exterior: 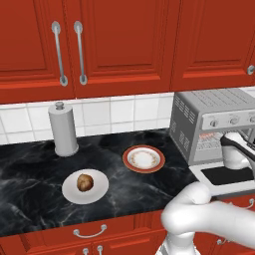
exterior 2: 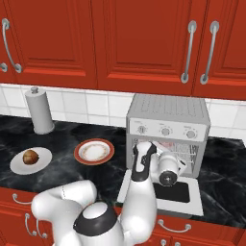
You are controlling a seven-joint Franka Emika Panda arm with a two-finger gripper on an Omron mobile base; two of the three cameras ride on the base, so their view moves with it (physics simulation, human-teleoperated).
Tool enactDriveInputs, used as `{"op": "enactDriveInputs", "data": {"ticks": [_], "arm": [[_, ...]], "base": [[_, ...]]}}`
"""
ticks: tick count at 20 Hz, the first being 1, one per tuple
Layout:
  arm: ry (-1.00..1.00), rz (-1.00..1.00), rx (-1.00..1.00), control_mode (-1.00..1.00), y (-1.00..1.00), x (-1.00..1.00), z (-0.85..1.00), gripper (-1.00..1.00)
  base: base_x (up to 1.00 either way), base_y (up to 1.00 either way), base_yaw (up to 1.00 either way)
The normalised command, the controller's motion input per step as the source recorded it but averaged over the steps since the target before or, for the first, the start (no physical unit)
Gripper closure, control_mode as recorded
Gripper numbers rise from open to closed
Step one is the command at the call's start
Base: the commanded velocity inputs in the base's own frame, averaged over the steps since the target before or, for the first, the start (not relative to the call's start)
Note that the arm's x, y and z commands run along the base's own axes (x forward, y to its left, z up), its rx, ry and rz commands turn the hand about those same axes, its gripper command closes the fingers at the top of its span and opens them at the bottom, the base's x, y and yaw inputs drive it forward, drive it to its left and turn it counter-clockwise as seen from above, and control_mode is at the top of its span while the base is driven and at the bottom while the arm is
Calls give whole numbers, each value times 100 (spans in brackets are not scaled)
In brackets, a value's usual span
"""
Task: Open the toaster oven door. Place the bread on the top rack in the toaster oven and place the steak on the bottom rack.
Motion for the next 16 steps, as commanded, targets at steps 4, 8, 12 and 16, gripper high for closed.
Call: {"op": "enactDriveInputs", "data": {"ticks": [4,8,12,16], "arm": [[11,4,0,-100,-25,-47,-49,100],[15,4,0,-100,-22,-44,-57,100],[19,5,0,-100,-17,-45,-65,100],[19,5,0,-100,-13,-44,-67,100]], "base": [[0,0,0],[0,0,0],[0,0,0],[0,0,0]]}}
